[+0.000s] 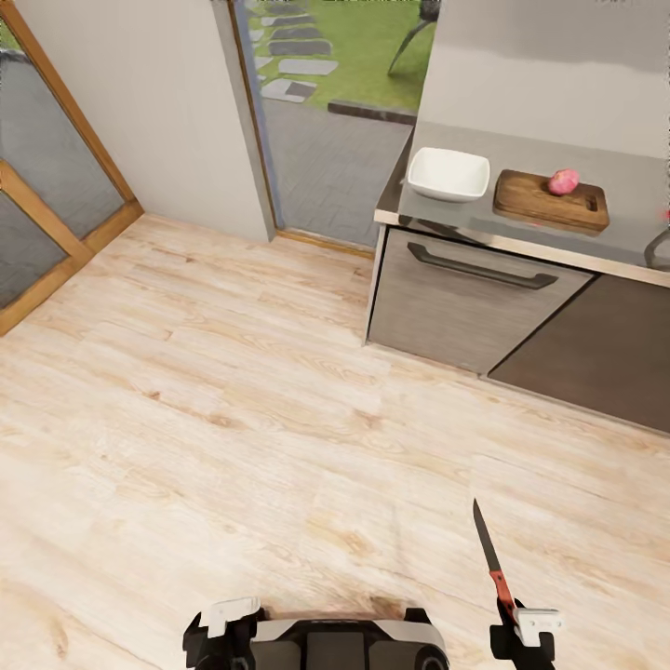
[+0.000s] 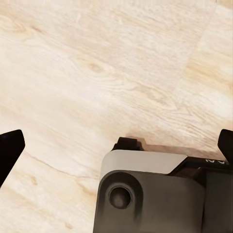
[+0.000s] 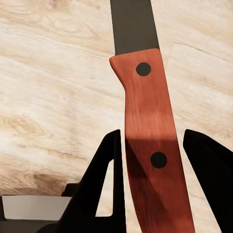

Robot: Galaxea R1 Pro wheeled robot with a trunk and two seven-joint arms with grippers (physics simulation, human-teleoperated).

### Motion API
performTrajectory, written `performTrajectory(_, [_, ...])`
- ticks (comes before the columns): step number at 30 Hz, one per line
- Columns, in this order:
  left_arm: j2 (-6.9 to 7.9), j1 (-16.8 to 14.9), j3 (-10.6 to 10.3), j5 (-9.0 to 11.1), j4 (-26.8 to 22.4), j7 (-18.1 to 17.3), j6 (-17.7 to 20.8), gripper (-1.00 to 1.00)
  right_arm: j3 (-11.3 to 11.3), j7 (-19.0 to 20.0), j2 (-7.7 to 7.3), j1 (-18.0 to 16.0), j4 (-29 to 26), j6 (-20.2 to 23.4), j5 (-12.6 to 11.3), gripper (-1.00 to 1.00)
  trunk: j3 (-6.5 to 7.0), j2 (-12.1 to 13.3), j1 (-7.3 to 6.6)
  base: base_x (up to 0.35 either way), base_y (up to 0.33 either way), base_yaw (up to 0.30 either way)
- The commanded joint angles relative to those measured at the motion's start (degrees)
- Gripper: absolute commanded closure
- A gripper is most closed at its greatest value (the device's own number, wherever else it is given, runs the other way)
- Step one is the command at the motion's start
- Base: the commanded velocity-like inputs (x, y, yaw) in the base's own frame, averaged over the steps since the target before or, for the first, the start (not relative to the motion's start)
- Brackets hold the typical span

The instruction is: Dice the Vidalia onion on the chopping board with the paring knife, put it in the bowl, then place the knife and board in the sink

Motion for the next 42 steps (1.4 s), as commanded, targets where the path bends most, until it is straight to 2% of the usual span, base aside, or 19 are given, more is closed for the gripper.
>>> performTrajectory(1, [0.08, -0.06, -0.48, 0.64, -0.05, 0.34, -0.35, -1.0, 0.11, 0.57, -0.01, -0.03, 0.07, -0.17, -0.62, 1.0, 0.03, -0.08, 0.03, 0.0, 0.0, 0.0])
performTrajectory(42, [0.1, -0.06, -0.48, 0.63, -0.05, 0.3, -0.35, -1.0, 0.02, 0.58, -0.01, -0.03, 0.1, -0.17, -0.62, 1.0, 3.86, -0.08, 0.03, 0.0, 0.0, 0.0])
